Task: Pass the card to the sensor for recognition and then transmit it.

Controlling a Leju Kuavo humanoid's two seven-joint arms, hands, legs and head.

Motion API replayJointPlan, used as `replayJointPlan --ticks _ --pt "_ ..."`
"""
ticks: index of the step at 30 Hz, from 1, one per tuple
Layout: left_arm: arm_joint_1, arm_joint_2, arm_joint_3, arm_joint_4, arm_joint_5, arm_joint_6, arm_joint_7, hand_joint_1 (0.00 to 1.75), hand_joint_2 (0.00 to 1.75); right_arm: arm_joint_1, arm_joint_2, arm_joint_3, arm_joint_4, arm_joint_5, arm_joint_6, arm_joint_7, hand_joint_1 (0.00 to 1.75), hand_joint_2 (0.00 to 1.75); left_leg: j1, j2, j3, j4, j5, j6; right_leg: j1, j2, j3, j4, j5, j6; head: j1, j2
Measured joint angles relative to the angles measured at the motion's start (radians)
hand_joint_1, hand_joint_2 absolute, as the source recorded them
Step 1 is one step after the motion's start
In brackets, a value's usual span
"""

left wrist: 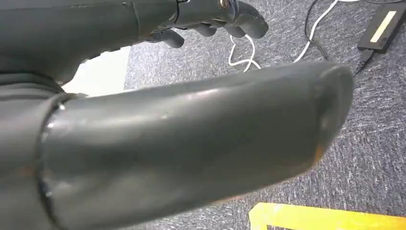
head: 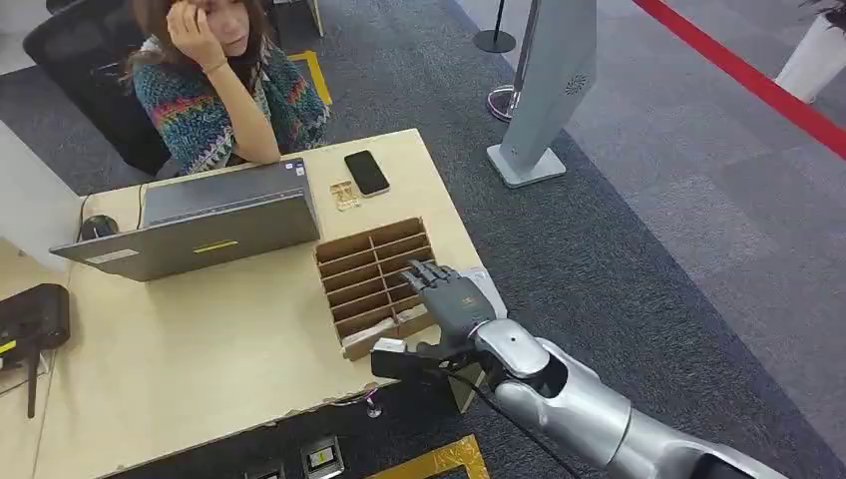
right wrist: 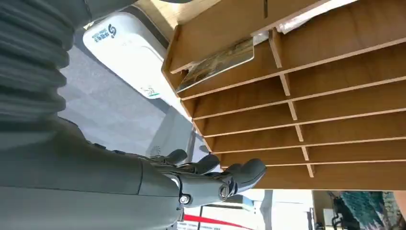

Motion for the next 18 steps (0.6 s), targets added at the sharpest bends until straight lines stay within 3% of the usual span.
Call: replayJointPlan --ticks 15,18 --pt "0.0 -0.006 0.0 0.0 -0.004 0.0 -0.003 0.0 0.0 0.0 0.013 0.0 0.036 0.0 -0.005 -0.006 0.0 1.75 0.0 0.0 0.0 0.0 0.0 0.0 0.0 0.0 0.0 0.0 0.0 0.0 0.0 0.0" --pt "0.0 -0.006 0.0 0.0 -0.007 0.0 -0.002 0.0 0.0 0.0 0.014 0.0 0.043 0.0 -0.005 -0.006 0.16 1.75 0.0 0.0 0.0 0.0 0.0 0.0 0.0 0.0 0.0 0.0 0.0 0.0 0.0 0.0"
